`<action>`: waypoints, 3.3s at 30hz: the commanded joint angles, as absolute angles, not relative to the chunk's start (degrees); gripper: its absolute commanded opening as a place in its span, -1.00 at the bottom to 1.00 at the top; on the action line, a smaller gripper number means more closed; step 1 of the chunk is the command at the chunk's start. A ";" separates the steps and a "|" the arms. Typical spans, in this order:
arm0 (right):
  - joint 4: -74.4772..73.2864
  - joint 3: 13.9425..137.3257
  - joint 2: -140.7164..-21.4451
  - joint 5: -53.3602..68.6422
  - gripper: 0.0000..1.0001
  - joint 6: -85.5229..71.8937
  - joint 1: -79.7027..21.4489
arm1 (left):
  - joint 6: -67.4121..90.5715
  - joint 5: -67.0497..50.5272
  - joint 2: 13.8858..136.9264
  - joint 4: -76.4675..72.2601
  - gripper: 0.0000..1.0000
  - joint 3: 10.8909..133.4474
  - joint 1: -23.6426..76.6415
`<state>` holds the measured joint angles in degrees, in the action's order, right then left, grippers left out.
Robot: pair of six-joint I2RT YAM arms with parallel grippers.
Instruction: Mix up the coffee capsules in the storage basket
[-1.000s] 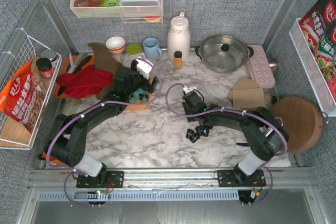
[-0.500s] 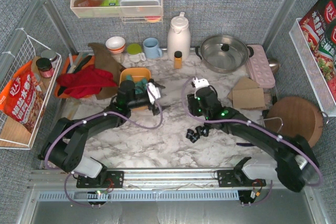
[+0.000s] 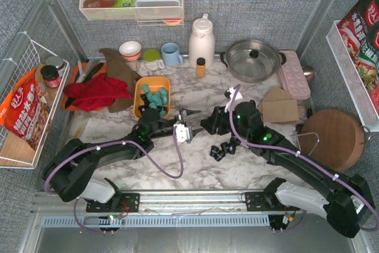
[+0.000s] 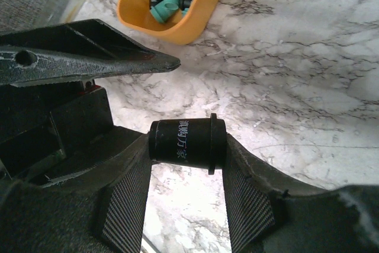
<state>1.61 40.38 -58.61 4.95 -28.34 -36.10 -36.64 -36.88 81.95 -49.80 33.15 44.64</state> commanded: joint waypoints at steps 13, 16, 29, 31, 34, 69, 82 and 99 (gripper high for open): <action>10.53 39.84 -60.75 9.49 -0.37 -34.27 -37.41 | -30.75 -38.47 82.74 -60.04 -0.08 32.78 46.41; 10.57 39.86 -60.44 9.40 -0.36 -34.41 -37.45 | -30.94 -38.13 83.28 -58.91 -0.11 33.03 46.41; 5.22 41.19 -57.06 6.99 0.18 -32.29 -37.51 | -30.21 -31.61 84.20 -58.24 -0.55 33.39 46.32; 3.76 41.70 -56.34 6.14 0.23 -31.50 -37.50 | -30.02 -30.55 84.27 -58.19 -0.56 33.52 46.17; 2.10 42.13 -55.46 5.10 0.28 -30.46 -37.49 | -29.36 -29.48 84.37 -58.27 -0.59 33.78 45.64; -21.00 41.49 -68.37 -11.16 0.27 -25.21 -44.03 | 2.25 -12.10 92.20 -59.90 0.98 43.15 13.11; -13.85 39.35 -68.75 -2.31 0.42 6.24 -47.72 | -12.69 0.27 81.22 -41.46 0.98 46.23 26.19; -26.34 51.32 -90.29 -5.60 0.28 18.48 -48.28 | -12.59 0.88 79.19 -40.79 0.98 46.65 26.20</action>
